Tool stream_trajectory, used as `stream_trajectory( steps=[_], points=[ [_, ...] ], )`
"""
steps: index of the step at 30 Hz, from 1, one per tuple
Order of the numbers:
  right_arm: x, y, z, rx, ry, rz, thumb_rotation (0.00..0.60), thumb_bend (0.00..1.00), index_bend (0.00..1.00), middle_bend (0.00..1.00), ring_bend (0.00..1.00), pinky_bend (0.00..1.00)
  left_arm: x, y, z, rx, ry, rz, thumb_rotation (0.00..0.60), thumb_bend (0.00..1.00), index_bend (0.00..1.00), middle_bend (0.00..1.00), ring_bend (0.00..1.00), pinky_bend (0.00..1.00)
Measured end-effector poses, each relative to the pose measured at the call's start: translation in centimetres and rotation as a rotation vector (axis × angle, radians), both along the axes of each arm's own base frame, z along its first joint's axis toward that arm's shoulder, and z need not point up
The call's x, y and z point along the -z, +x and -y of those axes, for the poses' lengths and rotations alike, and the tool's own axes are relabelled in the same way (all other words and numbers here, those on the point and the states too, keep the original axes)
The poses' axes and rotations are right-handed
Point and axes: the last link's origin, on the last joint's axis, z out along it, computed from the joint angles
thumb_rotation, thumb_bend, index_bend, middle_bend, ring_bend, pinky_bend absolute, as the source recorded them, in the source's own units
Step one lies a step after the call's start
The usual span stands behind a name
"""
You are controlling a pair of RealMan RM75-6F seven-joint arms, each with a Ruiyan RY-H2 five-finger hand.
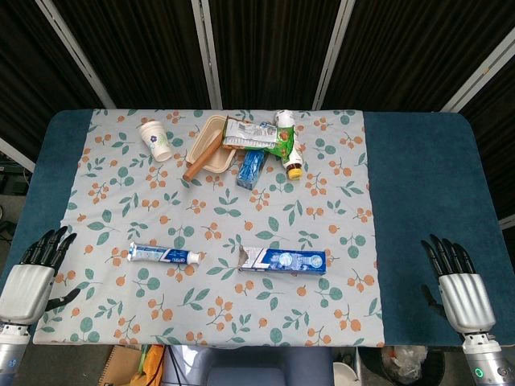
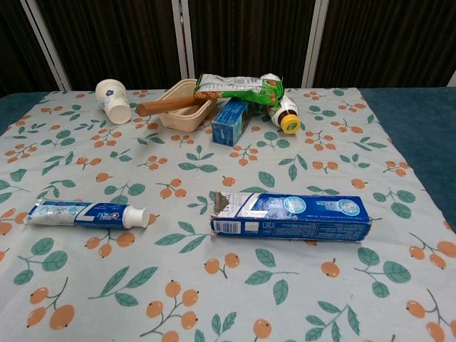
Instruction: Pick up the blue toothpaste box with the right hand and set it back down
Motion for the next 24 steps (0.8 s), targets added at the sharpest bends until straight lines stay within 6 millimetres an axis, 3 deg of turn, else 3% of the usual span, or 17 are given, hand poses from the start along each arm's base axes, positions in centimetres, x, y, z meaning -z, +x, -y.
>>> stream_trajectory(
  steps=[14,24],
  points=[
    [0.2,0.5,-0.1,-0.006,0.01,0.032,0.6,0.34,0.0,0.01,0.0,0.08,-0.1,0.1,0.0,0.004,0.007,0.02,0.6,0.0,0.0,0.0,0.03,0.15],
    [0.6,1.0,-0.1,-0.004,0.043,0.027,0.6,0.34,0.0,0.0,0.0,0.07,-0.2,0.1,0.0,0.01,0.006,0.018,0.6,0.0,0.0,0.0,0.0,0.08]
  ],
)
